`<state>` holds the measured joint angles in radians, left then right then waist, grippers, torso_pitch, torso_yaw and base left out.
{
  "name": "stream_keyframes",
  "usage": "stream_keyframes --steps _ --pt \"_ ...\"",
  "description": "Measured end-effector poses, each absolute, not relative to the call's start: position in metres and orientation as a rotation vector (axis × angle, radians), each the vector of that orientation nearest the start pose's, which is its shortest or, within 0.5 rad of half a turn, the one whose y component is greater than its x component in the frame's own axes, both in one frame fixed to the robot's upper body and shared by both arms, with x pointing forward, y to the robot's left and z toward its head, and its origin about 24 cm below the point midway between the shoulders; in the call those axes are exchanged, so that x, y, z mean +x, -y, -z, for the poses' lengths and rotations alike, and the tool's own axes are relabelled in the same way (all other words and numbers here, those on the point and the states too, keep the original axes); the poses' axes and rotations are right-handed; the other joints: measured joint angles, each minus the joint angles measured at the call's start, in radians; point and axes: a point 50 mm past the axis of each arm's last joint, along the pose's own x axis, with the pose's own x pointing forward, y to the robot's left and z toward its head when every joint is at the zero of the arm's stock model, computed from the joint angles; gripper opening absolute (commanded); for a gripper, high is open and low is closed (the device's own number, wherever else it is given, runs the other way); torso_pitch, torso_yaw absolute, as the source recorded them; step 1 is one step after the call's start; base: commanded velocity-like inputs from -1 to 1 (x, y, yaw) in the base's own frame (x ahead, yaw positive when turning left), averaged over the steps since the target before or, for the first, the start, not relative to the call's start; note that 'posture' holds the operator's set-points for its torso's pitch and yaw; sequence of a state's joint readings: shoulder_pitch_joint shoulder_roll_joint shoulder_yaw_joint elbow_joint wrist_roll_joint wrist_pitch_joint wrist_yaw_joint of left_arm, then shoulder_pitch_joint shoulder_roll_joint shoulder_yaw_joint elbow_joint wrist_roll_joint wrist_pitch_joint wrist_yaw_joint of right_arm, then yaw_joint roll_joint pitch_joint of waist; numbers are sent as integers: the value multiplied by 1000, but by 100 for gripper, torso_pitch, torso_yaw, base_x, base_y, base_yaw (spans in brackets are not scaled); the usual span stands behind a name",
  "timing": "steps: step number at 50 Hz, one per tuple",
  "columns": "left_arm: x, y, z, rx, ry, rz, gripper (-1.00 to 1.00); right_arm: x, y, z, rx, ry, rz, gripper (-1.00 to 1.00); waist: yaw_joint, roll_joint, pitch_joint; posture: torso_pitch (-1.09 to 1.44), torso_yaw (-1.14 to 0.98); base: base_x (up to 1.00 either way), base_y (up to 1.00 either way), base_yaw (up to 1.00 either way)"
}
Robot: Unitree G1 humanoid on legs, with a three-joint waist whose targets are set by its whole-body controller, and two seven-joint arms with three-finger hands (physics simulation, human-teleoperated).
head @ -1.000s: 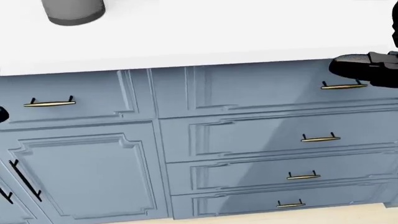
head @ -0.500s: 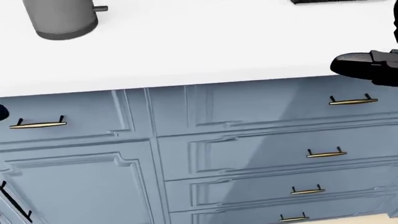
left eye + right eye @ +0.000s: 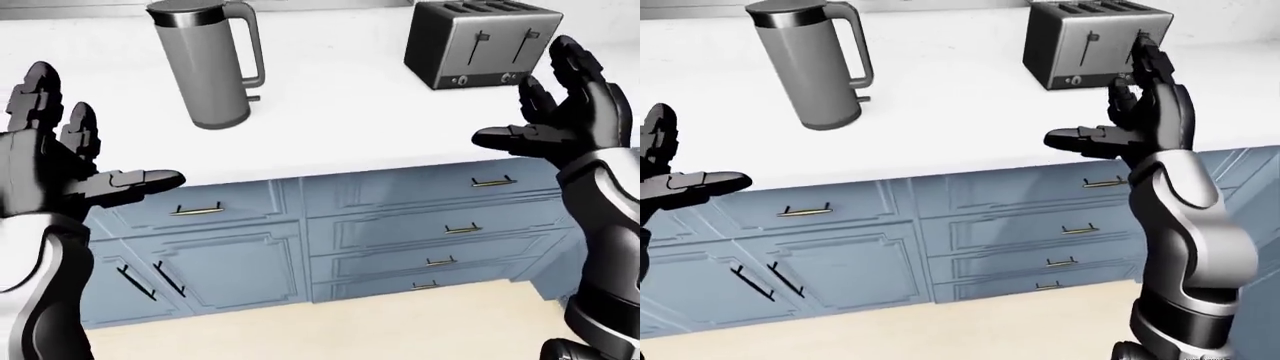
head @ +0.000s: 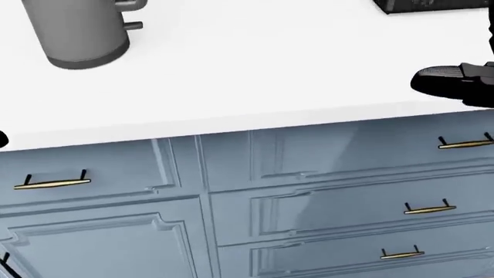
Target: Press the button to open the lid of the electric kettle.
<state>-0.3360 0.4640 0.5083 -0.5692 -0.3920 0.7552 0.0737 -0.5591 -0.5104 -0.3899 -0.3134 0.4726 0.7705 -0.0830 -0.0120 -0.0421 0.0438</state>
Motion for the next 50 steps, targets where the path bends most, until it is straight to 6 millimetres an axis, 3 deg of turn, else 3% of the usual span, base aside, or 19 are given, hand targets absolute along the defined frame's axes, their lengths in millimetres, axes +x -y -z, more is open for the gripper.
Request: stream_keyframes --steps 4,7,8,9,13,22,24,26,28,32,35,37,40,46,49,50 --pt "242 -271 -239 65 308 -285 100 291 253 -252 16 238 138 100 1 34 1 0 0 14 20 0" --pt "240 -271 -243 72 333 -289 100 290 252 -255 9 256 134 100 -6 84 4 0 0 14 20 0" --pt "240 -271 -244 73 337 -288 100 290 252 -255 9 258 133 100 -7 107 -1 0 0 14 19 0" --pt "239 -272 -244 76 339 -293 100 290 250 -255 12 260 127 100 -1 116 -7 0 0 13 20 0" --pt "241 -278 -236 63 293 -325 100 294 243 -245 16 210 90 100 17 101 3 0 0 14 20 0" --pt "239 -275 -244 73 334 -311 100 290 248 -258 10 269 115 100 21 -8 -3 0 0 14 20 0" --pt "241 -271 -240 66 316 -293 100 290 252 -255 15 258 131 100 7 12 6 0 0 14 20 0" --pt "243 -270 -238 63 296 -277 100 291 255 -250 20 225 147 100 1 3 2 0 0 14 20 0" --pt "244 -270 -239 64 297 -277 100 292 255 -250 18 217 148 100 1 10 -5 0 0 14 20 0" --pt "240 -271 -245 73 334 -288 100 290 252 -257 11 257 137 100 -3 62 4 0 0 14 20 0" --pt "239 -272 -248 79 346 -292 100 291 251 -257 12 263 129 100 -1 115 -6 0 0 15 18 0" --pt "240 -275 -243 71 325 -310 100 293 246 -250 16 234 106 100 12 107 4 0 0 14 17 0" --pt "241 -278 -238 68 295 -322 100 295 244 -245 16 203 91 100 18 95 2 0 0 15 14 0" --pt "239 -275 -243 76 324 -312 100 290 247 -254 7 256 109 100 21 31 -1 0 0 14 13 0" --pt "239 -275 -244 78 331 -312 100 290 247 -255 5 263 106 100 24 -15 -5 0 0 15 13 0" --pt "239 -273 -242 73 329 -304 100 290 249 -254 5 260 113 100 16 4 1 0 0 15 12 0"
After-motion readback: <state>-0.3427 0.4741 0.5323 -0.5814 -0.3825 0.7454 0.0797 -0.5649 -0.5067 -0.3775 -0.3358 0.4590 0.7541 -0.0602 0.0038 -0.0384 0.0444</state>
